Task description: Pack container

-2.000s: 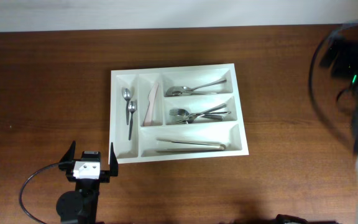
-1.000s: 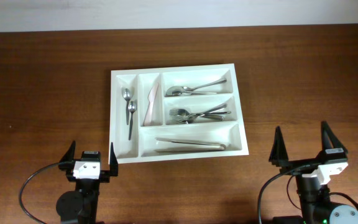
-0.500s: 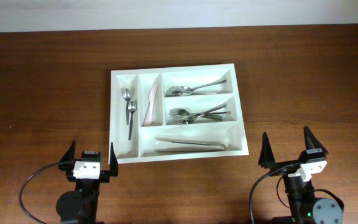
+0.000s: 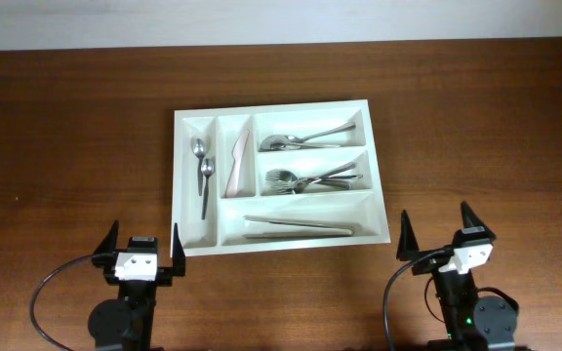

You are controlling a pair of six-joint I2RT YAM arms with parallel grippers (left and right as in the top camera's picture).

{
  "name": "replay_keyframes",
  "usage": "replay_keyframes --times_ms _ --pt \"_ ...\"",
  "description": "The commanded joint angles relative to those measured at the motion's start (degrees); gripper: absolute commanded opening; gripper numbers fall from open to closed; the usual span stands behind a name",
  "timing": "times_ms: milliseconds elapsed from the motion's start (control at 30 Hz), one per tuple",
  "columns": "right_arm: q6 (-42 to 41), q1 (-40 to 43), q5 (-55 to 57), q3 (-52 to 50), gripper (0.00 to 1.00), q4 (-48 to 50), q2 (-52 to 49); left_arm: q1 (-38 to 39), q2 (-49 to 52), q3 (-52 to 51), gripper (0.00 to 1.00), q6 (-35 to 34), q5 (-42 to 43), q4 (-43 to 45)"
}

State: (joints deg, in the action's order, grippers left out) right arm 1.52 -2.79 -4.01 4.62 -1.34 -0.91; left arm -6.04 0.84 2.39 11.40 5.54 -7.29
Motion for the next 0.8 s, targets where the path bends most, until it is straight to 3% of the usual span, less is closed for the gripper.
replay_keyframes --times_ms 0,767 --pt "-0.3 -0.6 0.1 -2.2 0.99 0.3 0.7 -0.2 -0.5 -0.5 0.99 0.9 -0.5 0.0" --pt "-0.3 -0.6 1.4 -4.3 0.99 -3.0 0.4 -0.2 -0.5 -0.5 0.99 0.9 -0.5 0.0"
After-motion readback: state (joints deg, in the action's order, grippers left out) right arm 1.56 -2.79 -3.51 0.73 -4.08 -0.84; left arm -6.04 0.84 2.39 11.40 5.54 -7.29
